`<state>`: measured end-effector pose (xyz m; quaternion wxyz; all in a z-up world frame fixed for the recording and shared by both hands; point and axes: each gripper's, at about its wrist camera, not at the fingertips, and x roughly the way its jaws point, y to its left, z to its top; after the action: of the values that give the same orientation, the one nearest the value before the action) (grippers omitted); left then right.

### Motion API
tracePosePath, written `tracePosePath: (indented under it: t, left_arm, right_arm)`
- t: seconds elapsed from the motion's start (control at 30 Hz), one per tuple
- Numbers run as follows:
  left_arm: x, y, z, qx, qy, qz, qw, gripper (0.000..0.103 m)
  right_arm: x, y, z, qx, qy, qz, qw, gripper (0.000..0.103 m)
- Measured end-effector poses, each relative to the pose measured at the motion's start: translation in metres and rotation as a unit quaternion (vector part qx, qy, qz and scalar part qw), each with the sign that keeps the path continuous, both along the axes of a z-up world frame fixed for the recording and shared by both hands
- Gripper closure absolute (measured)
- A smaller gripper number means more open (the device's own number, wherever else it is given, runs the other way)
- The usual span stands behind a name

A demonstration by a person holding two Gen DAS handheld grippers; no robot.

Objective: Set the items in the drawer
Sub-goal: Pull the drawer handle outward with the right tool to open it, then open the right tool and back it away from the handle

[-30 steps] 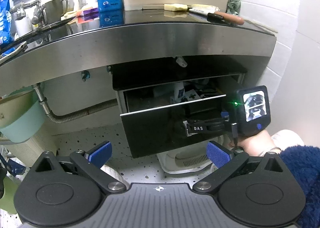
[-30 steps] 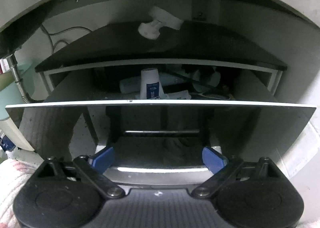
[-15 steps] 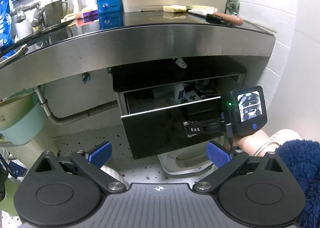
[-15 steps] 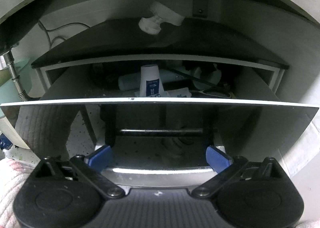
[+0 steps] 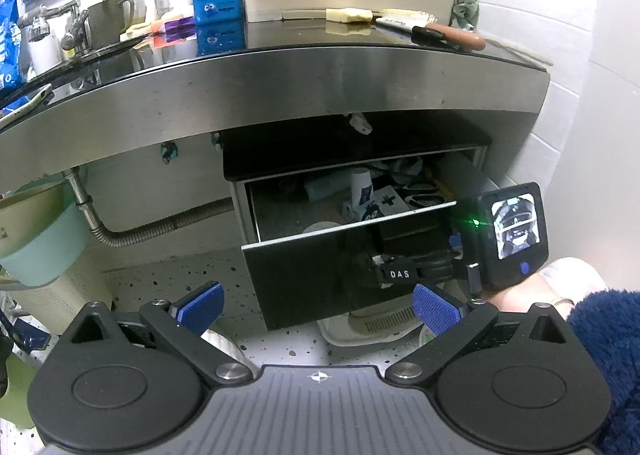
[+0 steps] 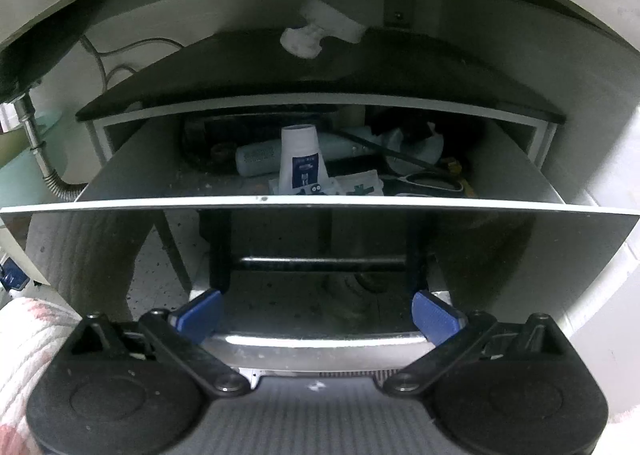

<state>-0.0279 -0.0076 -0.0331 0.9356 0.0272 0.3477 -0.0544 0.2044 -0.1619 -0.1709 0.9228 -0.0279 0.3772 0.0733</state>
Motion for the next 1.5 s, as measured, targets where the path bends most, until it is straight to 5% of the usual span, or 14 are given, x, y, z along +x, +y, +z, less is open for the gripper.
tracePosePath:
  t: [1.5]
  left_arm:
    - [-0.004,0.005,0.002,-0.012,-0.004,0.001,0.9999,0.001]
  right_arm:
    - [0.033,-0.003,0.006,0.002,0.093,0.009,0.996,0.001]
